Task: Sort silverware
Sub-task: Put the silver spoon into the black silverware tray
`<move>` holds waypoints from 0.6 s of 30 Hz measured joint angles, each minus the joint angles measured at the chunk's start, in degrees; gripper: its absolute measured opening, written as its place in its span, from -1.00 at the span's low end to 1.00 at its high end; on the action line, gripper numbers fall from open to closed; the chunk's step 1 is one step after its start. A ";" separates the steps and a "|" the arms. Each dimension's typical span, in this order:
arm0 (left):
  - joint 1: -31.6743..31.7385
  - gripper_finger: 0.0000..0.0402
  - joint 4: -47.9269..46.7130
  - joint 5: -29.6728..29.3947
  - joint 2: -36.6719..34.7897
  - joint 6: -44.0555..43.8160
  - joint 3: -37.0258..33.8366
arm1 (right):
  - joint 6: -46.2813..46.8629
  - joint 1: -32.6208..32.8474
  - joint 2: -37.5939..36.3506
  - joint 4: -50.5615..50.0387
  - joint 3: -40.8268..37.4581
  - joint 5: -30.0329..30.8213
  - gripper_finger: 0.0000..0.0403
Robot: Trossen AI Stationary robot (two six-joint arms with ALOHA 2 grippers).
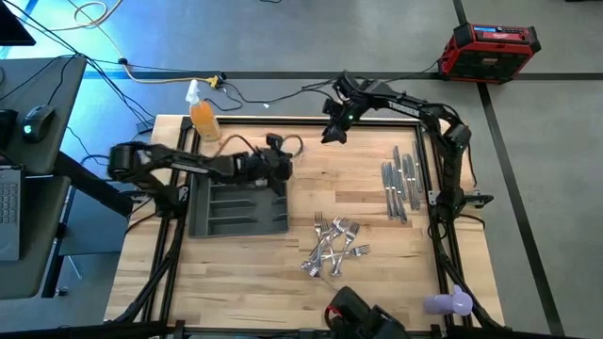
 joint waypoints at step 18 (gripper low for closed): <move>7.94 -0.80 -7.72 26.98 2.05 -39.87 3.97 | -11.02 10.37 -2.45 -3.07 0.00 18.94 -0.05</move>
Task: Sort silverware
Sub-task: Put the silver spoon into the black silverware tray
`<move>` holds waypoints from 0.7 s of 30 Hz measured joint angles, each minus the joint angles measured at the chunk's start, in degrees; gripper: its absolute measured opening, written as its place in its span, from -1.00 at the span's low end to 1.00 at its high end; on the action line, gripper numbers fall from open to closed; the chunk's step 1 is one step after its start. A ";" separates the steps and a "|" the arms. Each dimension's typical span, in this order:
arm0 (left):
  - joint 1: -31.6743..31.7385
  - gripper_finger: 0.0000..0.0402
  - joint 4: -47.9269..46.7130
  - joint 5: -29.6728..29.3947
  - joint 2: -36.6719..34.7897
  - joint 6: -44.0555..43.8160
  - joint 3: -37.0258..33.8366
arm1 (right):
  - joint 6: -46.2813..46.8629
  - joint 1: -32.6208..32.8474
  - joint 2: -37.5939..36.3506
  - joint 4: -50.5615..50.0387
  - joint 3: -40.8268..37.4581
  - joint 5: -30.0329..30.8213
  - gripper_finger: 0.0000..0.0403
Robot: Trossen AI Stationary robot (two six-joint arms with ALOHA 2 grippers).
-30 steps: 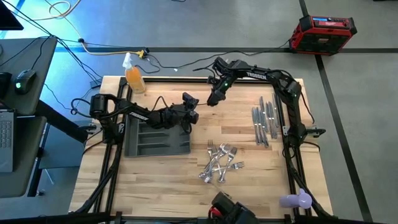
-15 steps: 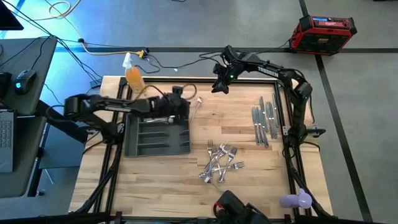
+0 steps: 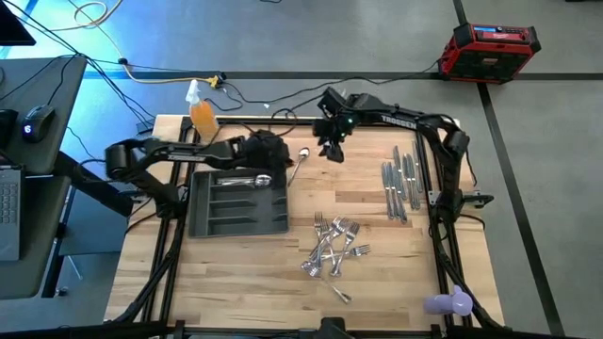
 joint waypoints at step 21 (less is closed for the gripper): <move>5.44 -0.13 -27.53 -1.91 27.90 -12.10 29.63 | 19.46 5.46 -22.59 -2.12 -0.22 22.45 -0.05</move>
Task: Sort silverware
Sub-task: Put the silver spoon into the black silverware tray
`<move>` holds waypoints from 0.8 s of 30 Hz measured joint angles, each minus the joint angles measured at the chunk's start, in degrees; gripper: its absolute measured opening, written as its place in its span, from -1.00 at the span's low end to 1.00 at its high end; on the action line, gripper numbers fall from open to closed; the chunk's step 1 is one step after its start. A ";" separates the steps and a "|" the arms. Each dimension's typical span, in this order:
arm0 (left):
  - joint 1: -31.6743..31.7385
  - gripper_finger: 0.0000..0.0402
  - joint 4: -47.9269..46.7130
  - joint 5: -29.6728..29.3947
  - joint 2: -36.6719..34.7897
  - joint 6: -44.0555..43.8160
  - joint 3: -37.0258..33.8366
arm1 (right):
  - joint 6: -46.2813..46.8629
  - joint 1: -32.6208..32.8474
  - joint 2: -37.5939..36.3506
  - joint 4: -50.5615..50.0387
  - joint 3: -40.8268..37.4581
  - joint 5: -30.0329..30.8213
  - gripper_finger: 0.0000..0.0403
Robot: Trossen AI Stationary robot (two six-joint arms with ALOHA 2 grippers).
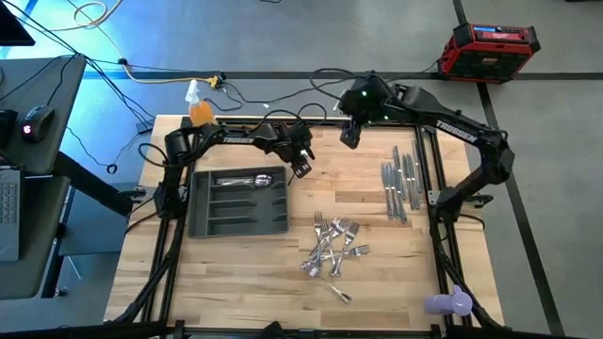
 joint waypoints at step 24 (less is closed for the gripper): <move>-0.11 -0.43 4.05 -4.26 3.70 0.35 0.00 | 8.78 17.21 -1.80 -4.03 -0.09 13.31 -0.05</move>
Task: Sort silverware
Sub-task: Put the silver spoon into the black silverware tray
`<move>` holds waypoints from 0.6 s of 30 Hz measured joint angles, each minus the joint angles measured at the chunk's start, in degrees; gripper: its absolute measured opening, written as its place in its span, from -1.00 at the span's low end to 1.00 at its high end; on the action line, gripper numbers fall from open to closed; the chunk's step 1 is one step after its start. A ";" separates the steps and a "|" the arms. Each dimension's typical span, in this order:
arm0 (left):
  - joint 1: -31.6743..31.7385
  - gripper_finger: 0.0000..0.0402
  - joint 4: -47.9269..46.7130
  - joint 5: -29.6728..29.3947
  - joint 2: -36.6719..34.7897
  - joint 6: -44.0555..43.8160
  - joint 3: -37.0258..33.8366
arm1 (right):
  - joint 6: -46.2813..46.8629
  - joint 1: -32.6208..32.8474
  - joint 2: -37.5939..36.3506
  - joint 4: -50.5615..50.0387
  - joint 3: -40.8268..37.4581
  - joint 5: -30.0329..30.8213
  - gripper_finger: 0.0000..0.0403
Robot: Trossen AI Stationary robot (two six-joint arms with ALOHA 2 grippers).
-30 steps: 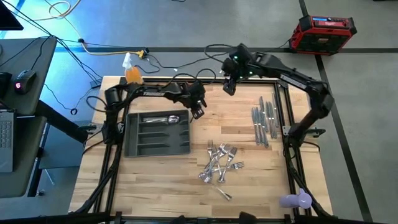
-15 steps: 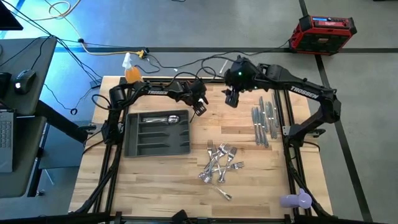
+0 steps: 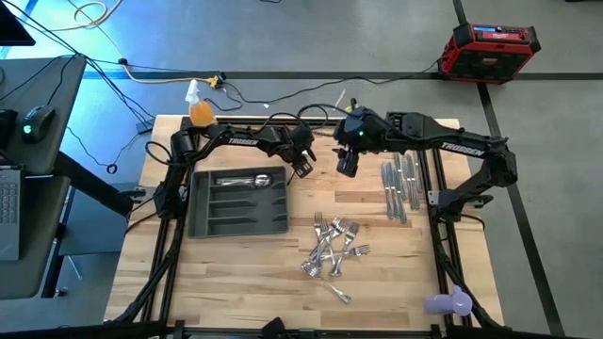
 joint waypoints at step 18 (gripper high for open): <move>-8.12 -1.00 -6.76 1.45 -16.82 11.65 -0.09 | 11.76 10.97 0.00 -9.78 0.02 21.19 -0.05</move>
